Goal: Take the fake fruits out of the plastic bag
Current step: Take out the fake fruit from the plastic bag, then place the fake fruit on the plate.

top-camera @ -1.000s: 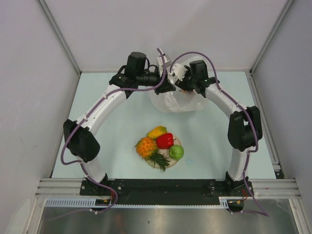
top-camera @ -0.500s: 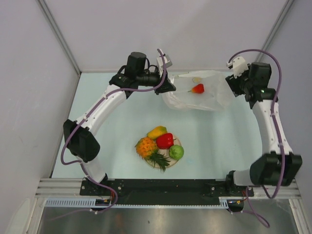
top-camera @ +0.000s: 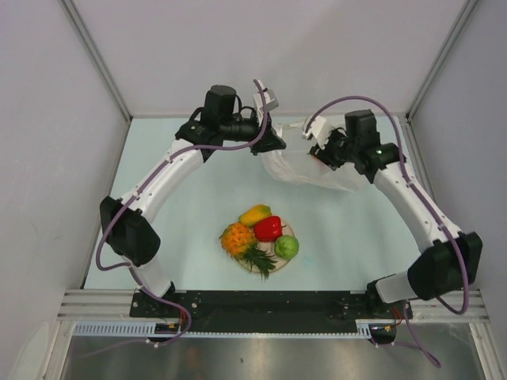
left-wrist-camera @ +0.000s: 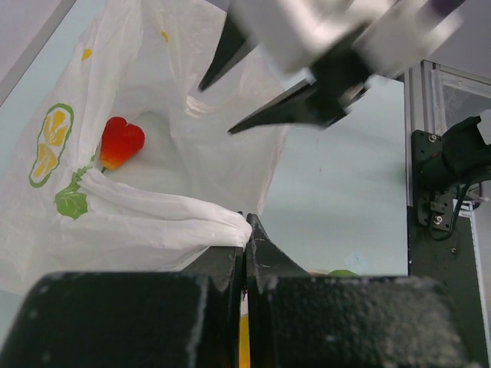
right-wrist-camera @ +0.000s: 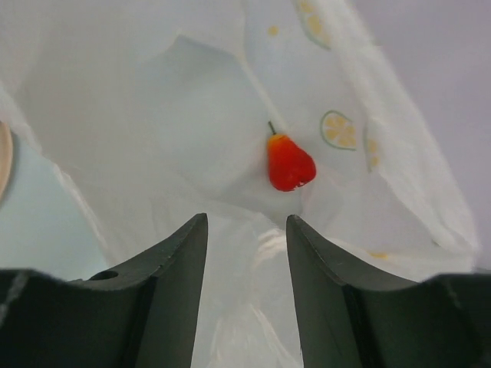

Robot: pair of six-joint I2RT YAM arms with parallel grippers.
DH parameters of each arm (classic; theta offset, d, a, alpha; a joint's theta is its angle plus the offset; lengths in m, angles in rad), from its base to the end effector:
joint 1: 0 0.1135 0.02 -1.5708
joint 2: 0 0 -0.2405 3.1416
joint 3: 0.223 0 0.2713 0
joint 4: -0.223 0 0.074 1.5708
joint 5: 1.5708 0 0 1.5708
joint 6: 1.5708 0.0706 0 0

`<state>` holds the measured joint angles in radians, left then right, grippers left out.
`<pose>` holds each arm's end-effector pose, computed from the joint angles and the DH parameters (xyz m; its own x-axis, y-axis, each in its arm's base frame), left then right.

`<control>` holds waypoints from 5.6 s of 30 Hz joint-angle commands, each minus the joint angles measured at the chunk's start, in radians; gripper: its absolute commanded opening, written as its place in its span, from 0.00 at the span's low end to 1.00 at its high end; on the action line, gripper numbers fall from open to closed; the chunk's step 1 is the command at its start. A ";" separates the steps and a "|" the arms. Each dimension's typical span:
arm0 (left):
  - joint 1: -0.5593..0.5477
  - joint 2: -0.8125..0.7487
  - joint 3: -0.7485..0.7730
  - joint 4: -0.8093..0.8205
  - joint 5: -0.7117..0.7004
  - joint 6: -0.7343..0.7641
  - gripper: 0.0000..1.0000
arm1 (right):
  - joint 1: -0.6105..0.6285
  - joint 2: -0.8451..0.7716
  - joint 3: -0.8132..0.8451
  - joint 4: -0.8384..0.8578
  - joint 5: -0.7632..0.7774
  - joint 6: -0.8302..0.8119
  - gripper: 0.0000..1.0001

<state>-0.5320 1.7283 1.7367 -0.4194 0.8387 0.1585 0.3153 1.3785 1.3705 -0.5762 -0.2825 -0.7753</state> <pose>0.3464 -0.2648 0.3648 -0.1937 0.2365 -0.9521 0.9694 0.1953 -0.1487 0.3337 0.1295 0.3292 -0.0113 -0.7107 -0.7034 -0.7376 0.4809 -0.4740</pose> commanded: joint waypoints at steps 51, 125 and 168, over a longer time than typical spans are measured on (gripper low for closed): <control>-0.017 -0.052 -0.069 -0.012 0.003 0.047 0.00 | -0.004 0.972 0.717 -0.415 0.068 -0.633 0.87; 0.325 -0.596 -0.362 0.034 -0.457 0.122 1.00 | 0.612 -0.024 -0.122 -0.284 -0.057 -0.062 0.41; 0.495 -1.009 -0.813 0.265 -0.224 -0.013 1.00 | 0.808 0.226 -0.180 -0.220 0.266 -0.338 0.59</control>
<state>-0.0521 0.7265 0.9241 -0.1951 0.5888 0.1608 1.1156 1.6009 1.1854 -0.7521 -0.0078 -1.0859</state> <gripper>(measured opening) 0.996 0.572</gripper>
